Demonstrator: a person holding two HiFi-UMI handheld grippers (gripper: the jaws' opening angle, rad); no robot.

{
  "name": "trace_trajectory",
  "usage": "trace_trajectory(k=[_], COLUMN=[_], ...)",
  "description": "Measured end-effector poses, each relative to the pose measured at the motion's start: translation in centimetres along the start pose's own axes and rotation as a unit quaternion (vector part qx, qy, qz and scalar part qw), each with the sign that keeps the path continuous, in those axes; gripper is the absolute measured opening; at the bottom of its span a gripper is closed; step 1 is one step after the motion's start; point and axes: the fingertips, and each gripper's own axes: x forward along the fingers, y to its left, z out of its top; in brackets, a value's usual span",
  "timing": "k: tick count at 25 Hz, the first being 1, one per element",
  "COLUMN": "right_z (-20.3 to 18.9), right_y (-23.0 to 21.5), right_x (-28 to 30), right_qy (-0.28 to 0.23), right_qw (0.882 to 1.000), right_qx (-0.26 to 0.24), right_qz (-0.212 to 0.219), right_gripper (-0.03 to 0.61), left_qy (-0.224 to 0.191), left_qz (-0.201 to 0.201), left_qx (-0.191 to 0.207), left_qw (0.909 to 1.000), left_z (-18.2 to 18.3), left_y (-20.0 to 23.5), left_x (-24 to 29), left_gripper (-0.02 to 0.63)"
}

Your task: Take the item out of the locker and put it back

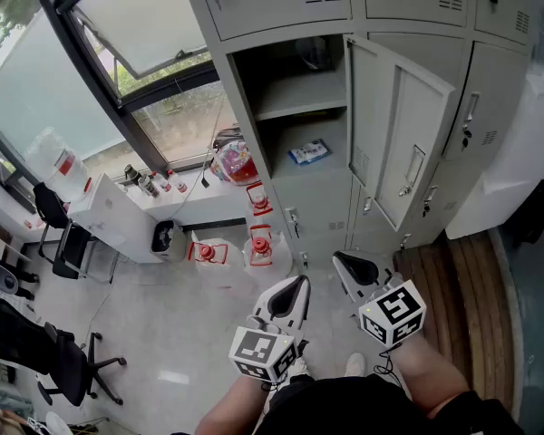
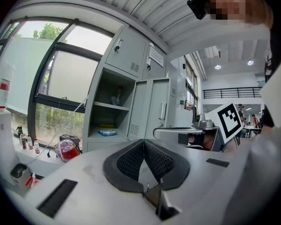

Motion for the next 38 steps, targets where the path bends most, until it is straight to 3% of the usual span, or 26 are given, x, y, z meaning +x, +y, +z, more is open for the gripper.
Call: trace_trajectory(k=[21,38], right_z=[0.7,1.8], right_y=[1.4,2.7], right_x=[3.1,9.2], right_qy=[-0.005,-0.015], right_qw=[1.0,0.997], right_qx=[-0.008,-0.001], right_qz=[-0.005,-0.071], right_gripper=[0.052,0.052], left_qy=[-0.001,0.005], left_qz=[-0.014,-0.06], left_qx=[-0.002,0.002], left_qw=[0.9999,0.9982], left_z=[-0.7,0.2], left_y=[3.1,10.4], left_x=[-0.9,-1.8], left_gripper=[0.017,0.017])
